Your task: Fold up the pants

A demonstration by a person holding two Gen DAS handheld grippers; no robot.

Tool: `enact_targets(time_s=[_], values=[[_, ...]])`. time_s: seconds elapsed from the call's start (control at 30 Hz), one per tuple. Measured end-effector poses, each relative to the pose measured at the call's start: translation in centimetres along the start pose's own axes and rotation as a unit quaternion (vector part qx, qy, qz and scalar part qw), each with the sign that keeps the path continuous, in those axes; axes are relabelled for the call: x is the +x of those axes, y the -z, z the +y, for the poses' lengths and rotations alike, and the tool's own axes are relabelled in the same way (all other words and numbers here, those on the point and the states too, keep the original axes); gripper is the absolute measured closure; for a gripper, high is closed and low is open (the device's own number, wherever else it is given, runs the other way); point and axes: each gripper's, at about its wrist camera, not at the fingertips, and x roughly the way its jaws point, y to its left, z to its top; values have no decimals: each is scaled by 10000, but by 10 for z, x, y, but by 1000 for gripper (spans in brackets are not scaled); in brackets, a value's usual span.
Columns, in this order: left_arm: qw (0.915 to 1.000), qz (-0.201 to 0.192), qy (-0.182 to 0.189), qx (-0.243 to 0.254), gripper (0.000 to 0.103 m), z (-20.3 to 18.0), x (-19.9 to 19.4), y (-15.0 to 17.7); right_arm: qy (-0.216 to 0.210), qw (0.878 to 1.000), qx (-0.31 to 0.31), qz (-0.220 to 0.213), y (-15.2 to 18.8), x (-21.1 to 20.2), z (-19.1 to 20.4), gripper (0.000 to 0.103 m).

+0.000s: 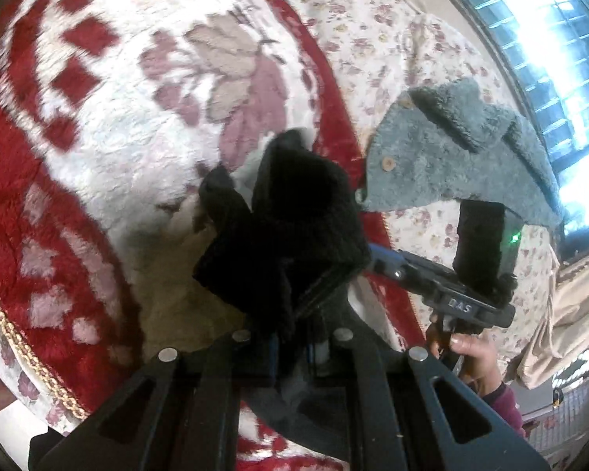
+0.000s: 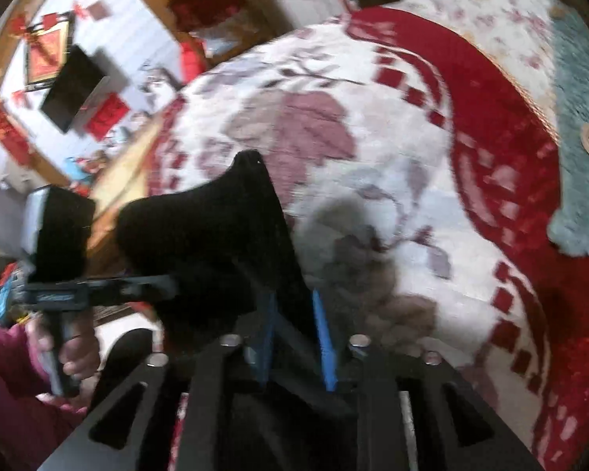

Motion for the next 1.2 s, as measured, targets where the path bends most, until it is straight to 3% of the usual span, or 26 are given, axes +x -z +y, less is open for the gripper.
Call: enact_targets(time_s=[0.07,0.27,0.33,0.43,0.47,0.5,0.53,0.57,0.6,0.67,0.83,1.2], values=[[9999,50,-53,-132,93,12,3,0,-69,9997,101,216,1,17,-10,2],[9985,284,-231,-395,93,46,14,7,-472,9982,38,360,-3,46,-27,2],[9982,335,-251,-434,93,52,16,11,-602,9965,-7,589,-6,61,-27,3],[9979,355,-189,-507,93,58,16,12,-451,9953,-340,792,-7,78,-18,3],[9979,360,-178,-513,93,58,16,12,-419,9944,-486,845,-9,79,-14,6],[9979,368,-181,-506,93,58,16,12,-412,9935,-586,886,-10,78,-10,20],[9979,374,-188,-501,93,59,16,12,-462,9926,-666,906,-11,77,-5,35],[9978,379,-183,-508,93,61,16,12,-461,9914,-786,944,-11,77,0,63],[9977,384,-183,-534,93,62,17,12,-489,9893,-926,1016,-9,78,7,77],[9975,372,-192,-577,93,63,19,11,-418,9838,-1303,1159,-4,86,23,80],[9965,419,-213,-688,92,66,22,9,-95,9855,-1262,1127,-10,86,29,89],[9986,61,130,502,92,-27,-11,8,302,9907,-1232,493,0,-4,46,93]])
